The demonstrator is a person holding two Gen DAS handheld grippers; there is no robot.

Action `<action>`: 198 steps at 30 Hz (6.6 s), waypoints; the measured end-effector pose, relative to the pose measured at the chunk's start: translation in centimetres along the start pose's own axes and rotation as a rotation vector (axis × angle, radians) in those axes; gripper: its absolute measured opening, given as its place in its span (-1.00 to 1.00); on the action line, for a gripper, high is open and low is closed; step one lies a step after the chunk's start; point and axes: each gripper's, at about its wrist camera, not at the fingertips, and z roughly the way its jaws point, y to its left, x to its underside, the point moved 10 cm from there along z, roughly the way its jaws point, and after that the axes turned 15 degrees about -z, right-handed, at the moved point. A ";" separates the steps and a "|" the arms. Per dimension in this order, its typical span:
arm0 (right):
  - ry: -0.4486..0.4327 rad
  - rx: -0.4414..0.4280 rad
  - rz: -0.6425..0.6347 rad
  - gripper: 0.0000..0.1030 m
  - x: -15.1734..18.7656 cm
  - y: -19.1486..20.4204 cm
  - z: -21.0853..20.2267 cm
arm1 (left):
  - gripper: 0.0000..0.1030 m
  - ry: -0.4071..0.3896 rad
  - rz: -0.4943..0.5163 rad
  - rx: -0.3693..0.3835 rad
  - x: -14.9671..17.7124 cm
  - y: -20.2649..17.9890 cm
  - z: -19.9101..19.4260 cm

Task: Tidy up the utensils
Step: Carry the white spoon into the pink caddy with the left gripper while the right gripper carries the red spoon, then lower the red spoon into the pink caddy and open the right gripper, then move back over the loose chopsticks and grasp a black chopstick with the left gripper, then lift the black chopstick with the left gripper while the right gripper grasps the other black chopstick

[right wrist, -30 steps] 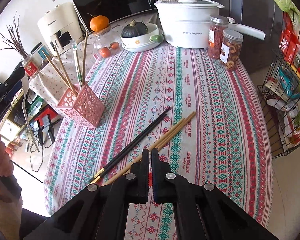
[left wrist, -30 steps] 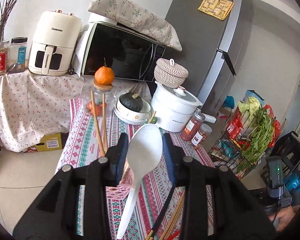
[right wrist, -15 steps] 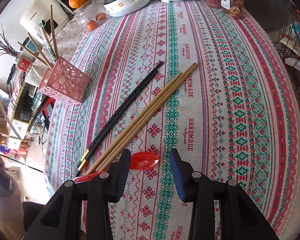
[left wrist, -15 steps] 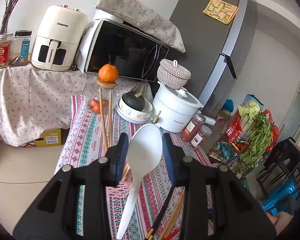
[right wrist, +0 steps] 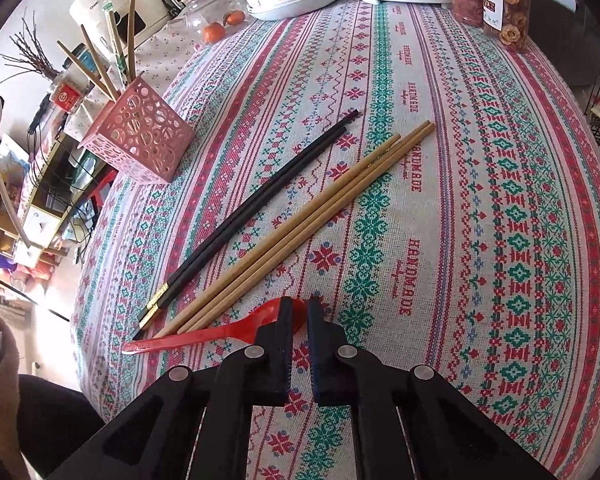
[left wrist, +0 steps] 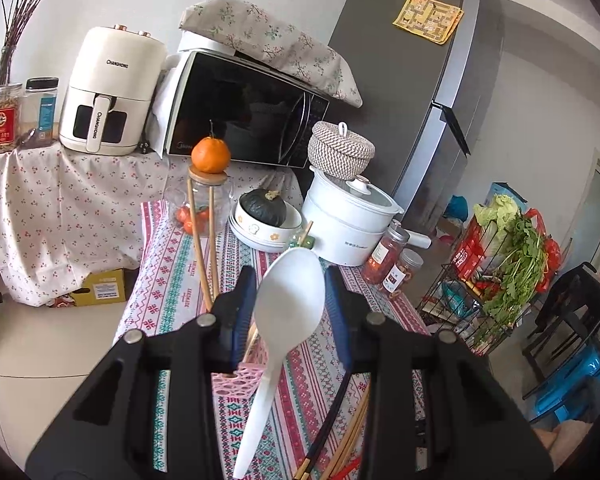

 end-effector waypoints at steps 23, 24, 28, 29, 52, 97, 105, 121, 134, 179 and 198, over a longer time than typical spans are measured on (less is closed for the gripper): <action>-0.362 0.246 -0.128 -0.96 -9.9 3.1 -14.2 | -0.28 -0.183 0.066 0.120 -3.1 -0.6 6.0; -0.369 0.250 -0.129 -0.96 -10.2 3.2 -14.3 | -0.28 -0.183 0.066 0.118 -3.0 -0.3 6.3; -0.392 0.258 -0.126 -0.96 -11.3 3.5 -14.6 | -0.27 -0.178 0.067 0.117 -2.5 1.1 7.4; -0.396 0.266 -0.128 -0.96 -11.6 3.6 -14.6 | -0.27 -0.174 0.068 0.116 -2.3 1.4 7.6; -0.572 0.356 -0.247 -0.96 -19.4 11.7 -19.5 | 0.68 0.164 0.101 -0.187 0.4 8.6 0.5; -0.331 0.269 0.000 0.68 -10.3 0.8 -13.2 | 0.86 0.447 0.287 -0.397 10.8 1.3 2.5; -0.165 0.295 0.090 0.68 -6.2 -3.9 -10.5 | 0.86 0.577 0.313 -0.359 14.5 -0.8 6.9; -0.024 0.319 0.215 0.68 -2.0 -9.5 -8.0 | -0.78 0.781 0.219 -0.306 20.4 -2.0 15.3; -0.016 0.306 0.233 0.68 -1.2 -9.8 -7.9 | -0.80 0.797 0.276 -0.343 21.9 -2.0 18.0; 0.098 0.308 0.120 -0.02 -7.5 -1.7 4.5 | -0.88 0.503 0.215 -0.261 8.2 4.3 0.6; -0.095 0.202 0.133 -0.87 -9.6 1.8 3.1 | -0.88 0.334 0.175 -0.296 4.3 5.8 -0.8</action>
